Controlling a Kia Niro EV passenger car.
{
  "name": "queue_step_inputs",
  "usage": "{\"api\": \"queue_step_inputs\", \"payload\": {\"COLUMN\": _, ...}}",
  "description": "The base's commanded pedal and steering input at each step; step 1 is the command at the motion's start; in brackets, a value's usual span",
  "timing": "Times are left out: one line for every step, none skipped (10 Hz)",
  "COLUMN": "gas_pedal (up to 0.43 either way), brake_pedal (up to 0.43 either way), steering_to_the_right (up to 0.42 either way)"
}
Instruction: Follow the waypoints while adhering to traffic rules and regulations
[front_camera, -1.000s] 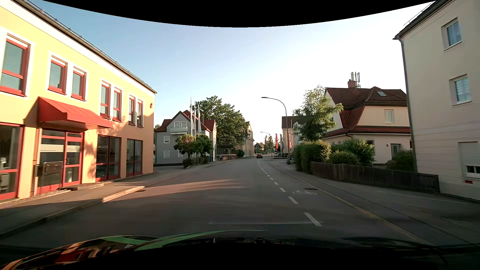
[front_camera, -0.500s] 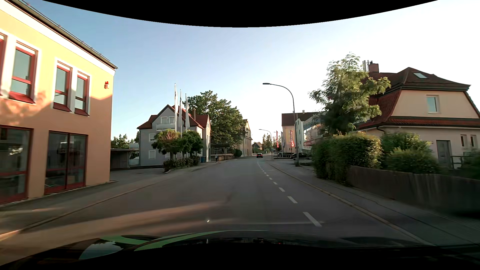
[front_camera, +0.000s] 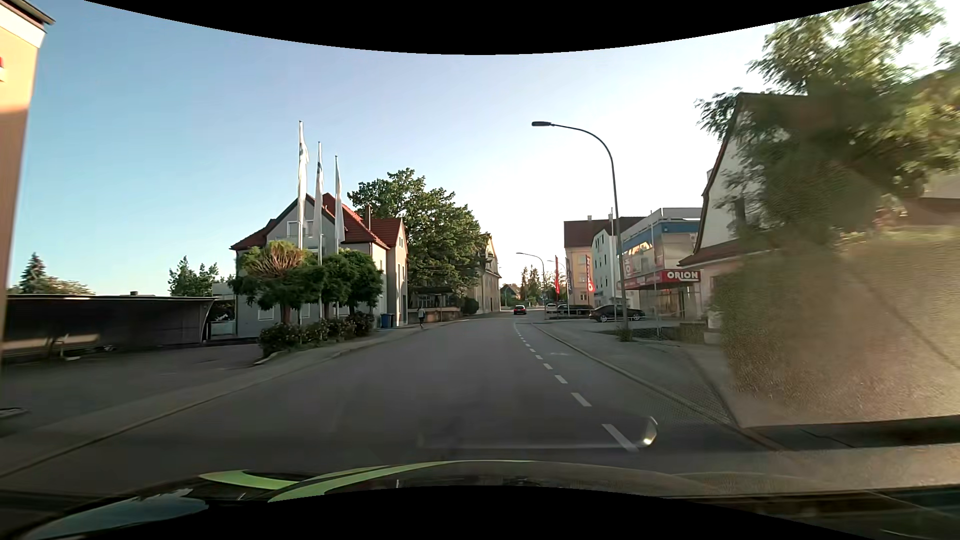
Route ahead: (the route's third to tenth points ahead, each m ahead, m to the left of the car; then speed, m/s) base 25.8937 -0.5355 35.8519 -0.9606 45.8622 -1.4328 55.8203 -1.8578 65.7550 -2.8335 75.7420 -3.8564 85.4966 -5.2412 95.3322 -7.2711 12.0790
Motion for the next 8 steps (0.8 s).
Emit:
{"api": "queue_step_inputs", "payload": {"gas_pedal": 0.098, "brake_pedal": 0.000, "steering_to_the_right": 0.006}}
{"api": "queue_step_inputs", "payload": {"gas_pedal": 0.098, "brake_pedal": 0.000, "steering_to_the_right": 0.005}}
{"api": "queue_step_inputs", "payload": {"gas_pedal": 0.110, "brake_pedal": 0.000, "steering_to_the_right": 0.005}}
{"api": "queue_step_inputs", "payload": {"gas_pedal": 0.110, "brake_pedal": 0.000, "steering_to_the_right": 0.005}}
{"api": "queue_step_inputs", "payload": {"gas_pedal": 0.110, "brake_pedal": 0.000, "steering_to_the_right": 0.005}}
{"api": "queue_step_inputs", "payload": {"gas_pedal": 0.110, "brake_pedal": 0.000, "steering_to_the_right": 0.005}}
{"api": "queue_step_inputs", "payload": {"gas_pedal": 0.110, "brake_pedal": 0.000, "steering_to_the_right": 0.005}}
{"api": "queue_step_inputs", "payload": {"gas_pedal": 0.110, "brake_pedal": 0.000, "steering_to_the_right": 0.004}}
